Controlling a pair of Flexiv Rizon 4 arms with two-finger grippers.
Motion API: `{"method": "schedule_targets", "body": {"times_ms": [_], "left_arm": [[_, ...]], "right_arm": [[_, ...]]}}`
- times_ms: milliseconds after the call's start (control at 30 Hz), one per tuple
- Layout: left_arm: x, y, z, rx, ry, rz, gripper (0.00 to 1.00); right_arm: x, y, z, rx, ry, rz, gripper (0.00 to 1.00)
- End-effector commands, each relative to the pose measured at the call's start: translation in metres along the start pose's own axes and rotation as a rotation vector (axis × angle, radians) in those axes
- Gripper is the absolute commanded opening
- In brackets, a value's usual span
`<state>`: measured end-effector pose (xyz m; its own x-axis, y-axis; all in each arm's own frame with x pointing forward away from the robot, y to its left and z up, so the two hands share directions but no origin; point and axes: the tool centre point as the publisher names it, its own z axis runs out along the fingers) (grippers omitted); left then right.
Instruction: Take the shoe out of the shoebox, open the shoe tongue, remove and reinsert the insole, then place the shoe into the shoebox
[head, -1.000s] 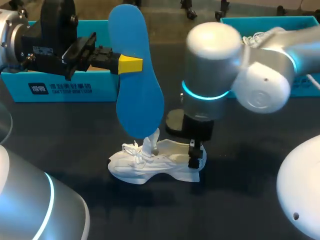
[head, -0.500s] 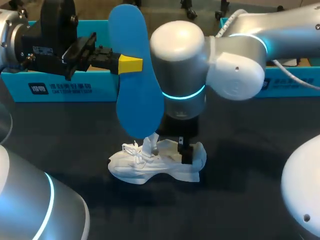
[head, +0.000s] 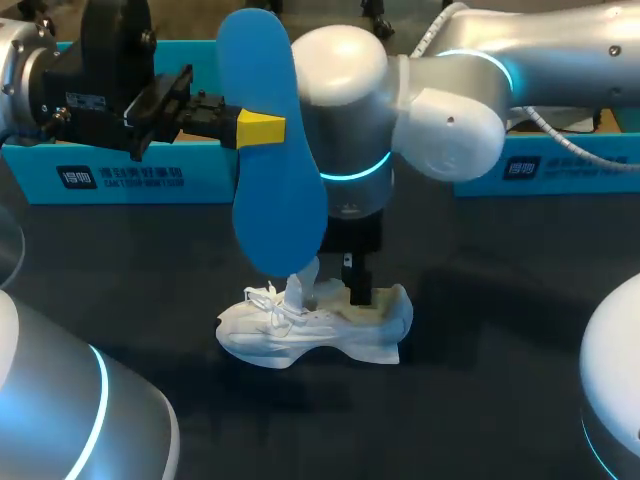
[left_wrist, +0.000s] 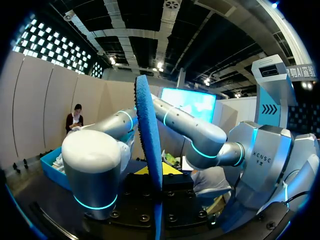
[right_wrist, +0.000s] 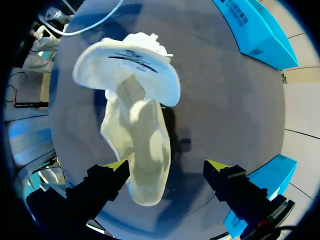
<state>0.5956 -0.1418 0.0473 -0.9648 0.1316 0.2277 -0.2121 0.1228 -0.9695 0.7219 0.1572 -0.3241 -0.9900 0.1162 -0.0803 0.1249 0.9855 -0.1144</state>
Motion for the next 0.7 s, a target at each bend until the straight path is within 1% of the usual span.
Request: {"method": "schedule_targets", "body": {"times_ms": [33, 167, 367, 400, 433, 467, 567, 600, 700], "left_arm": [[-0.003, -0.001, 0.001, -0.003, 0.005, 0.0, 0.0], [-0.003, -0.001, 0.001, -0.003, 0.005, 0.0, 0.0], [-0.003, -0.001, 0.001, -0.003, 0.005, 0.0, 0.0], [-0.003, -0.001, 0.001, -0.003, 0.005, 0.0, 0.0], [-0.003, -0.001, 0.001, -0.003, 0.005, 0.0, 0.0], [-0.003, -0.001, 0.001, -0.003, 0.005, 0.0, 0.0], [-0.003, -0.001, 0.001, -0.003, 0.005, 0.0, 0.0], [-0.003, -0.001, 0.001, -0.003, 0.005, 0.0, 0.0], [-0.003, -0.001, 0.001, -0.003, 0.005, 0.0, 0.0]], "right_arm": [[-0.003, 0.017, 0.018, 0.017, 0.012, -0.007, 1.0], [-0.002, 0.019, 0.026, 0.007, 0.022, -0.009, 1.0], [0.002, 0.017, 0.033, -0.005, 0.035, -0.001, 1.0], [0.002, 0.016, 0.034, -0.007, 0.038, 0.002, 0.93], [0.002, 0.015, 0.036, -0.009, 0.04, 0.004, 0.82], [0.002, 0.015, 0.037, -0.009, 0.042, 0.007, 0.78], [0.002, 0.014, 0.041, -0.015, 0.051, 0.011, 0.68], [0.003, 0.014, 0.043, -0.02, 0.056, 0.012, 0.62], [0.003, 0.015, 0.047, -0.026, 0.066, 0.011, 0.58]]}}
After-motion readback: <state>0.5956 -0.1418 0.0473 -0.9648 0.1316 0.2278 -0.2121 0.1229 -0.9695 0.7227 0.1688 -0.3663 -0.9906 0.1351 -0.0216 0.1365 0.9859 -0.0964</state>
